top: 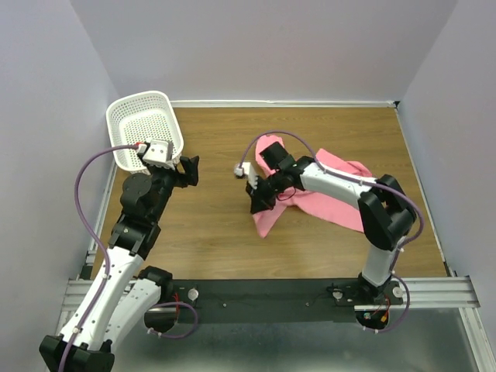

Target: Fold and stack the t-shirts

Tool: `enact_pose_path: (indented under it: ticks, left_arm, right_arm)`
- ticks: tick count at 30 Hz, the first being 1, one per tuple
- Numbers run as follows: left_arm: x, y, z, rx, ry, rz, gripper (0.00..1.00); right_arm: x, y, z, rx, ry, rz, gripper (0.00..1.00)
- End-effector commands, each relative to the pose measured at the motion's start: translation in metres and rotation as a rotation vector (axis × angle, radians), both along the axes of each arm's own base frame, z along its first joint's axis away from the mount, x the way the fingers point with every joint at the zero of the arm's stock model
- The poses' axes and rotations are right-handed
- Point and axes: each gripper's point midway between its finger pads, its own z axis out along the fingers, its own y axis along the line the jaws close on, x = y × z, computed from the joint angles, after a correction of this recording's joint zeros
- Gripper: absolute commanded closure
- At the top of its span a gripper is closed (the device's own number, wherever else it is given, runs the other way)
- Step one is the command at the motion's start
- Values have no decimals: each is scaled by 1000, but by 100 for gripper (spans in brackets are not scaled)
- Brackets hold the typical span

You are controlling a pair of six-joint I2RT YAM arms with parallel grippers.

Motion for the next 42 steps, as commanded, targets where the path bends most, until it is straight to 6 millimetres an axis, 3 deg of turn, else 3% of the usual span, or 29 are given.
enact_pose_path:
  ticks: [1,2,3,5,6,8,9,10,13,15,16,17,20,21,24,25,26,28,31,32,33,34,35,36,38,39,40,42]
  left_arm:
    - [2,5,6,-17,-16,28,16]
    - [4,2,3,-24,-3,19,13]
    - [5,1,0,-28,6,14,12]
    - [11,-6,-13,-29,53,-10,11]
    - [12,-11,-20,-60,85,-20,11]
    - [15,-25,-41,-90,167,-74,12]
    - [14,-29,-48,-111,200,-91,11]
    - [12,-39,-62,-170,265,-123,11]
    - [2,-60,-96,-300,388,-198,13]
    - [-5,-69,-112,-368,441,-234,16]
    - [-12,-73,-134,-411,504,-239,18]
    - [-14,-79,-138,-432,512,-271,21]
    - [-21,-80,-165,-464,569,-262,23]
    - [-23,-80,-168,-470,572,-262,23]
    - [-28,-78,-161,-486,543,-266,25]
    - [-28,-76,-157,-488,531,-260,25]
    - [-28,-71,-149,-490,500,-235,25]
    - [-30,-66,-131,-500,443,-226,25]
    - [-35,-59,-128,-502,427,-201,25]
    - [-36,-59,-129,-502,427,-201,25]
    - [-36,-58,-131,-503,430,-199,25]
    - [-37,-59,-137,-502,442,-200,25]
    - [-37,-60,-139,-504,448,-206,25]
    - [-38,-62,-141,-506,453,-212,25]
    - [-37,-66,-142,-509,462,-232,25]
    - [-37,-67,-142,-507,463,-240,25]
    - [-36,-69,-140,-508,452,-255,25]
    - [-35,-73,-136,-512,435,-276,25]
  right_arm:
    - [-134,40,92,292,167,528,91]
    - [-131,36,79,235,164,503,77]
    - [-128,34,71,203,165,484,48]
    - [-108,19,45,97,125,403,34]
    - [-99,15,45,106,109,381,27]
    - [-61,-5,56,118,66,229,22]
    - [-42,-12,62,127,27,170,12]
    - [-11,-35,70,105,-19,36,3]
    - [29,-76,66,34,-114,-141,0]
    - [26,-89,52,5,-107,-161,0]
    - [22,-90,48,6,-98,-151,0]
    - [12,-84,46,41,-59,-122,0]
    - [-10,-64,33,31,6,-67,2]
    - [-22,-49,28,10,-4,-9,3]
    - [-35,-21,16,-44,-6,32,10]
    - [-31,-15,12,-57,-5,17,14]
    - [-15,-6,18,-69,-48,-18,17]
    - [-4,-2,-2,-133,-29,-71,26]
    - [6,-7,-20,-198,-37,-109,30]
    - [4,-7,-21,-199,-36,-108,37]
    - [0,-11,-23,-200,-24,-104,62]
    - [2,-11,-7,-173,-54,-110,84]
    - [3,-15,-9,-179,-50,-125,99]
    - [20,-28,15,-129,-84,-202,100]
    - [48,-59,37,-100,-131,-344,100]
    - [66,-79,63,-58,-196,-422,99]
    - [84,-121,56,-92,-203,-534,99]
    - [96,-164,56,-155,-265,-608,99]
